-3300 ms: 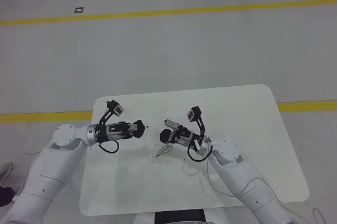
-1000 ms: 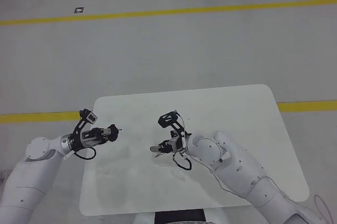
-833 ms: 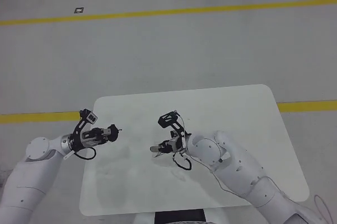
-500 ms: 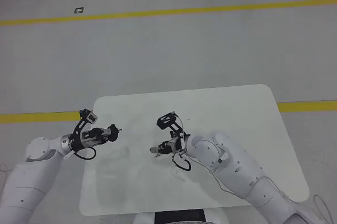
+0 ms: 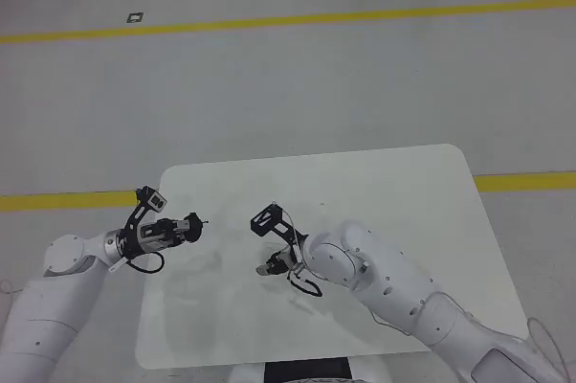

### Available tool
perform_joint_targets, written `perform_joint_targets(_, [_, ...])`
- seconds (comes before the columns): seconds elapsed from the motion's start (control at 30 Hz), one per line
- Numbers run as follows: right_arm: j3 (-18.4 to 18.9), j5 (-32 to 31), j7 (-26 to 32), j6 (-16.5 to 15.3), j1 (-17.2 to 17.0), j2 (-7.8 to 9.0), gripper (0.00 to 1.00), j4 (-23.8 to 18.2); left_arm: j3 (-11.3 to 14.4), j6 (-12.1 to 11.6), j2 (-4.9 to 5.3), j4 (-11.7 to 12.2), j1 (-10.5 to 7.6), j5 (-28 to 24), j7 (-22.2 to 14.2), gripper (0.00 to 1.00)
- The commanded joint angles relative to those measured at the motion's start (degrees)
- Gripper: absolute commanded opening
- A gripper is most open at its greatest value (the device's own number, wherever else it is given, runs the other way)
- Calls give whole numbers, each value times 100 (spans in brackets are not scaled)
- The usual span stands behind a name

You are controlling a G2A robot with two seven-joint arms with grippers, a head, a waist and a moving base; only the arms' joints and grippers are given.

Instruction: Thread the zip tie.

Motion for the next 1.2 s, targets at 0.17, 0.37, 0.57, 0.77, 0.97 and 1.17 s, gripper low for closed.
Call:
perform_joint_targets(0.17, [-435,375,400,-205,480,-210,100,490,0,0,0,0,0,0,0,0])
perform_joint_targets(0.37, [-469,390,410,-187,523,-231,100,525,0,0,0,0,0,0,0,0])
perform_joint_targets(0.57, [-470,450,267,77,448,-262,100,580,0,0,0,0,0,0,0,0])
perform_joint_targets(0.77, [-593,570,326,1025,497,-405,100,605,0,0,0,0,0,0,0,0])
perform_joint_targets(0.97, [-681,555,575,1582,516,-497,100,570,0,0,0,0,0,0,0,0])
perform_joint_targets(1.17, [-685,505,589,1582,526,-497,100,571,0,0,0,0,0,0,0,0])
